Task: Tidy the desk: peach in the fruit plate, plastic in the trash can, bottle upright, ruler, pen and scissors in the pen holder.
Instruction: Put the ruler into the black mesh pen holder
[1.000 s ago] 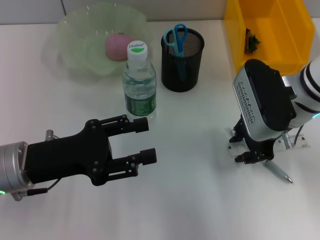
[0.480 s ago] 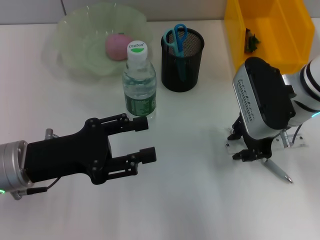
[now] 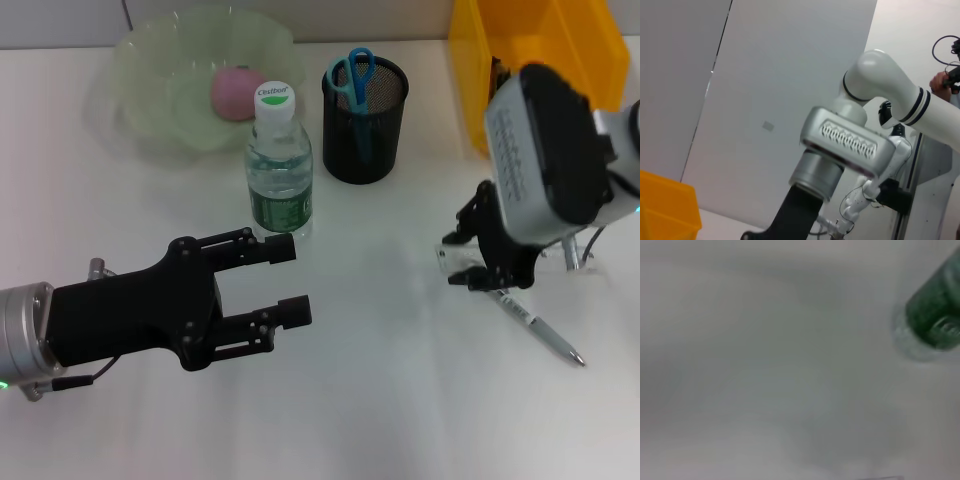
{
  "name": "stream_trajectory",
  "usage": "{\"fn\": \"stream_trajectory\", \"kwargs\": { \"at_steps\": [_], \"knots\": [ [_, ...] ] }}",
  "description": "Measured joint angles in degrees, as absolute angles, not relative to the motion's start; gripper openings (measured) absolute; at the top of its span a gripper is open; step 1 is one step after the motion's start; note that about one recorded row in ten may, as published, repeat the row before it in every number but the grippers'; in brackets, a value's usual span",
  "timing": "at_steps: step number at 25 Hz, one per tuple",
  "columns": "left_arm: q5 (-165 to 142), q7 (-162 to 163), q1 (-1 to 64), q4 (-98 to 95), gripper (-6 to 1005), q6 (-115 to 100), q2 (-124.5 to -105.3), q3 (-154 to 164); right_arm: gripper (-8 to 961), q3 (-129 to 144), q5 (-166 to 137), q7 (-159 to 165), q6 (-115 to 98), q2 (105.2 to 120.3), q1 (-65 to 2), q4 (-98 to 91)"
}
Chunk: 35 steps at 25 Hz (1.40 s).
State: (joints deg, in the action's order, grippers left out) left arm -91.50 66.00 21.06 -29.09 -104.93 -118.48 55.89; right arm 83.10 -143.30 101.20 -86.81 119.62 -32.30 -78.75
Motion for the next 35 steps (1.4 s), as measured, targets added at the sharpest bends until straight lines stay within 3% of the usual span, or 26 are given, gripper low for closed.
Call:
{"fn": "stream_trajectory", "kwargs": {
  "at_steps": [11, 17, 28, 35],
  "knots": [
    [-91.49, 65.63, 20.55, -29.22, 682, -105.02, -118.42, 55.90, 410, 73.88, -132.97, 103.05, -87.69, 119.62, -30.35, -86.09],
    [-91.50, 63.09, 20.48, -29.05, 681, -104.97, -118.55, 55.90, 417, 71.70, -120.42, 103.72, -76.67, 119.68, -28.37, -86.34],
    [-91.40, 63.01, 20.29, -29.00, 683, -104.99, -118.48, 55.10, 431, 80.07, -96.64, 93.25, -53.73, 119.68, -27.17, -72.95],
    [-91.40, 63.01, 19.87, -29.00, 683, -104.77, -118.42, 54.31, 440, 79.85, -81.69, 82.62, -50.37, 119.69, -27.15, -66.10]
  ]
}}
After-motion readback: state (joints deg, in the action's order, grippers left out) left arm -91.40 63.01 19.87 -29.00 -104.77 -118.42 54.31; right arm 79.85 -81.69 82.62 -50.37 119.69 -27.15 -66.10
